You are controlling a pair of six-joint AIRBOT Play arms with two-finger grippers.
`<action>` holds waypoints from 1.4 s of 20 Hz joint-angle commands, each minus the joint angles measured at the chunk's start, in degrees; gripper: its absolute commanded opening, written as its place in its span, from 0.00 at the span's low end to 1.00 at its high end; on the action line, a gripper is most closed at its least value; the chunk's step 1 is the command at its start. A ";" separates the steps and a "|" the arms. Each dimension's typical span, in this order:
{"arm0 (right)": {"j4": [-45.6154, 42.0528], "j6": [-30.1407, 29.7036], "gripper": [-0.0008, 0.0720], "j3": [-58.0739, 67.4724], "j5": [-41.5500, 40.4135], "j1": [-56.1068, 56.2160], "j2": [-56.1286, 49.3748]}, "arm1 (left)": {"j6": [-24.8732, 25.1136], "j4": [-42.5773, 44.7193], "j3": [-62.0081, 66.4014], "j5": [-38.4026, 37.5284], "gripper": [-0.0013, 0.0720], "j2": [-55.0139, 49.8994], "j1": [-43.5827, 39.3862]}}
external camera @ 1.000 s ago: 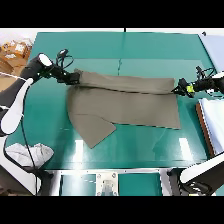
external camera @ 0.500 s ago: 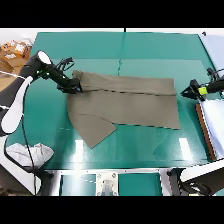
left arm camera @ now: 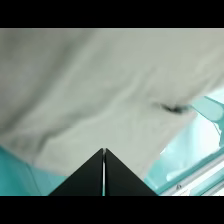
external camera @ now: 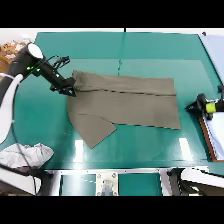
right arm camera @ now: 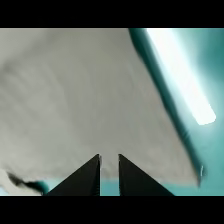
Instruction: Fold the shirts.
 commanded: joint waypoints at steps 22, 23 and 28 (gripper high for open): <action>25.16 -7.67 0.49 -37.18 -31.76 -2.16 11.39 | 13.81 -42.49 -67.80 54.53 0.38 25.55 -8.04; 25.14 -7.67 0.44 -37.18 -31.74 -2.16 11.32 | 16.20 -42.10 -66.66 51.56 0.05 25.03 -8.04; 24.65 -13.46 0.03 -35.36 -24.81 -4.22 11.39 | 13.05 -30.71 -60.89 34.51 0.04 25.77 -4.39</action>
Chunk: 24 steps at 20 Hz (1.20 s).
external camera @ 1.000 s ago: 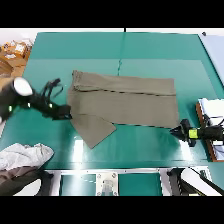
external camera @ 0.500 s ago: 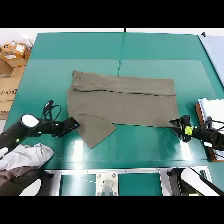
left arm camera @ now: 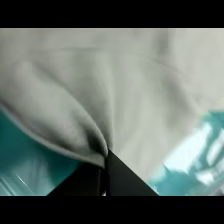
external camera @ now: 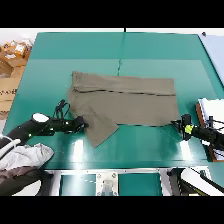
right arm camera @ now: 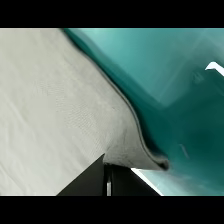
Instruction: Fold the shirts.
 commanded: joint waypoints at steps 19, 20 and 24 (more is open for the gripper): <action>-2.91 5.95 0.03 13.29 18.01 -3.30 17.44 | -12.26 27.82 21.24 -15.43 0.04 15.47 1.18; -2.89 6.05 0.03 15.13 16.68 -1.16 15.67 | -11.50 27.82 23.28 -15.17 0.04 12.94 1.18; -2.49 7.45 0.03 23.98 12.24 4.87 4.42 | -10.27 28.24 33.46 -13.68 0.04 0.59 1.88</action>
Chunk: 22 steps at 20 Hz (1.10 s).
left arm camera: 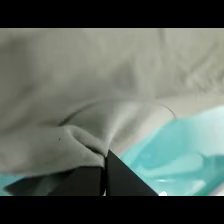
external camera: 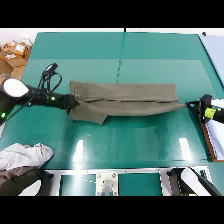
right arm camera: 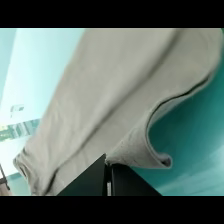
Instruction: Fold the shirts.
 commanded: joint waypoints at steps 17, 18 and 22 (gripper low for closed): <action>6.93 -4.70 0.78 45.90 -6.73 10.56 -48.46 | 1.88 1.44 41.35 21.99 0.94 -41.09 1.42; 5.95 -5.40 0.78 48.63 -2.75 8.81 -48.46 | 1.97 1.97 42.56 20.39 0.94 -40.68 2.08; -6.01 -5.40 0.78 51.34 7.89 3.50 -48.52 | 1.84 2.45 46.14 11.39 0.89 -39.80 5.05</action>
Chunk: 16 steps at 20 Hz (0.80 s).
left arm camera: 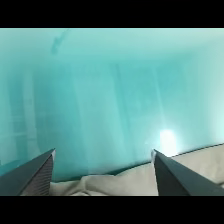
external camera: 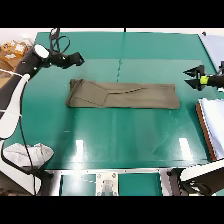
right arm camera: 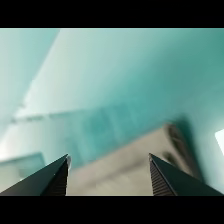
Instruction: Fold the shirts.
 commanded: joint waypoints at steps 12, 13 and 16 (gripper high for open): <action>-12.94 -13.00 0.76 0.28 12.68 4.50 -12.11 | -0.26 0.55 2.51 -14.82 0.05 0.33 2.05; -12.02 -13.18 0.68 1.49 12.48 5.88 -12.20 | -0.24 0.44 2.51 -14.80 0.05 0.33 1.62; -11.87 -12.09 0.03 7.02 14.69 8.44 -12.13 | -0.22 0.48 2.49 -14.78 0.05 -0.20 -1.01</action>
